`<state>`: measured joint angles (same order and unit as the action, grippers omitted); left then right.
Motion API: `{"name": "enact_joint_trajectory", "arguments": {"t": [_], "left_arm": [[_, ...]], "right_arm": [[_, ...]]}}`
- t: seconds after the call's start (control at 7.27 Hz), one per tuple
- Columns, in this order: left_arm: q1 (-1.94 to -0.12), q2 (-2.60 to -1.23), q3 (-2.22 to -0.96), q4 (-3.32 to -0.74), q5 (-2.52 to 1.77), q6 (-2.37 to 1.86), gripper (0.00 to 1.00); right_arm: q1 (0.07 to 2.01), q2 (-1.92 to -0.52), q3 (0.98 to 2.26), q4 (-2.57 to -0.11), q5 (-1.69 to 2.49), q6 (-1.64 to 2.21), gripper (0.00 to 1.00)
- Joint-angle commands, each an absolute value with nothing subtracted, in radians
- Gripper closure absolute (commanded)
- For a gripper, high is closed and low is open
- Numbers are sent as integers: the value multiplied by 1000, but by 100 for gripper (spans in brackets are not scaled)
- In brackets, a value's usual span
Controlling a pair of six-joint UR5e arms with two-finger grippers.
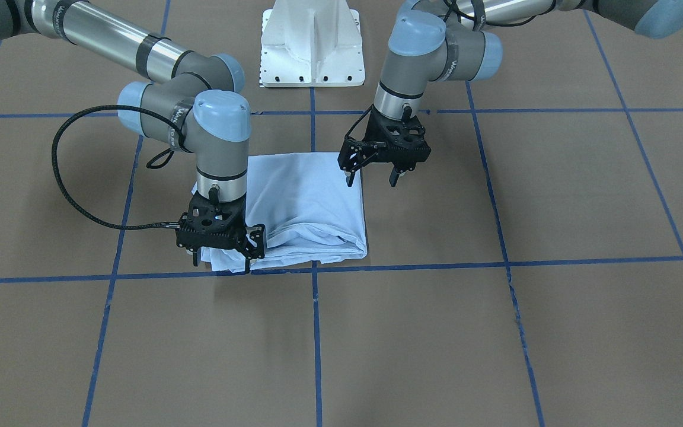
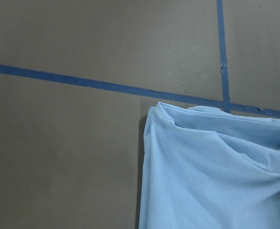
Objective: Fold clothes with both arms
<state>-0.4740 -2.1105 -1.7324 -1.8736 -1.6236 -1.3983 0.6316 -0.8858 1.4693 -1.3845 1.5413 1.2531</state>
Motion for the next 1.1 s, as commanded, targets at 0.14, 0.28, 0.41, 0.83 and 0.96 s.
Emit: {"name": "enact_joint_trajectory", "arguments": {"t": [0.14, 0.28, 0.41, 0.83, 0.96], "left_arm": [[-469, -2222, -1582, -1875, -1618, -1404, 0], [-469, -2291, -1487, -1876, -1617, -1402, 0], [-469, -2293, -1464, -1888, -1615, -1393, 0], [-469, -2381, -1351, -1933, -1612, -1382, 0], [-469, -2382, -1345, -1933, -1612, -1378, 0]], "right_arm": [[669, -890, 1474, -1338, 1647, 1227, 0], [669, -891, 1474, -1338, 1646, 1227, 0], [669, -893, 1474, -1338, 1646, 1227, 0], [670, -899, 1474, -1338, 1644, 1221, 0], [672, -899, 1474, -1338, 1644, 1220, 0]]}}
